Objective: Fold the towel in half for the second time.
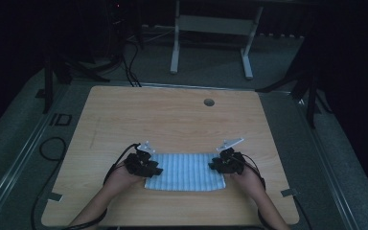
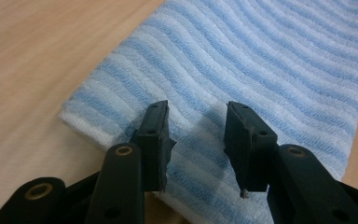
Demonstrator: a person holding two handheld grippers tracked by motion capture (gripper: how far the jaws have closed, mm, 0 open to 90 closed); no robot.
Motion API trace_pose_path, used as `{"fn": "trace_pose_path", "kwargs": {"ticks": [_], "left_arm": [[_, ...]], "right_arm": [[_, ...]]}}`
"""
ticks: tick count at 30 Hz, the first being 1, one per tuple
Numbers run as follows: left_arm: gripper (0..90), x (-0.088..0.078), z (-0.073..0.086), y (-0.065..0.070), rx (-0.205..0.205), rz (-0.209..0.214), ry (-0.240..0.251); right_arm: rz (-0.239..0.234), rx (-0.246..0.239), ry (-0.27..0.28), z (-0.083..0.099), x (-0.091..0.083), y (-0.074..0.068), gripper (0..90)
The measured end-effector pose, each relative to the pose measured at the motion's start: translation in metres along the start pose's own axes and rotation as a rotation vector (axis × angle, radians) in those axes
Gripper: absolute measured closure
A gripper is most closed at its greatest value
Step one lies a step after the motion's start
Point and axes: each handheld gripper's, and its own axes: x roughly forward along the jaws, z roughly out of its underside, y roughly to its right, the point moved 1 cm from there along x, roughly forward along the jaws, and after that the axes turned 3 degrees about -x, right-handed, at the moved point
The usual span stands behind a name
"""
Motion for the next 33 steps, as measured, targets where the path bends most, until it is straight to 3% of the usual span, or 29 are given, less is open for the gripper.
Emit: {"fn": "trace_pose_path", "kwargs": {"ticks": [8,17,21,33], "left_arm": [[60.3,-0.001,-0.01,-0.024,-0.025,-0.037,-0.007],[60.2,-0.003,-0.027,-0.053,-0.032,-0.092,-0.052],[60.1,-0.003,-0.031,-0.065,-0.054,-0.119,-0.043],[60.1,-0.002,-0.036,-0.078,-0.092,-0.13,-0.021]], "right_arm": [[-0.004,0.018,-0.002,-0.023,0.016,0.013,67.2],[0.005,0.016,-0.024,-0.053,0.035,0.027,67.1],[0.014,0.025,-0.028,-0.065,0.043,0.032,66.5],[-0.003,0.065,-0.031,-0.081,0.053,0.049,65.3]]}}
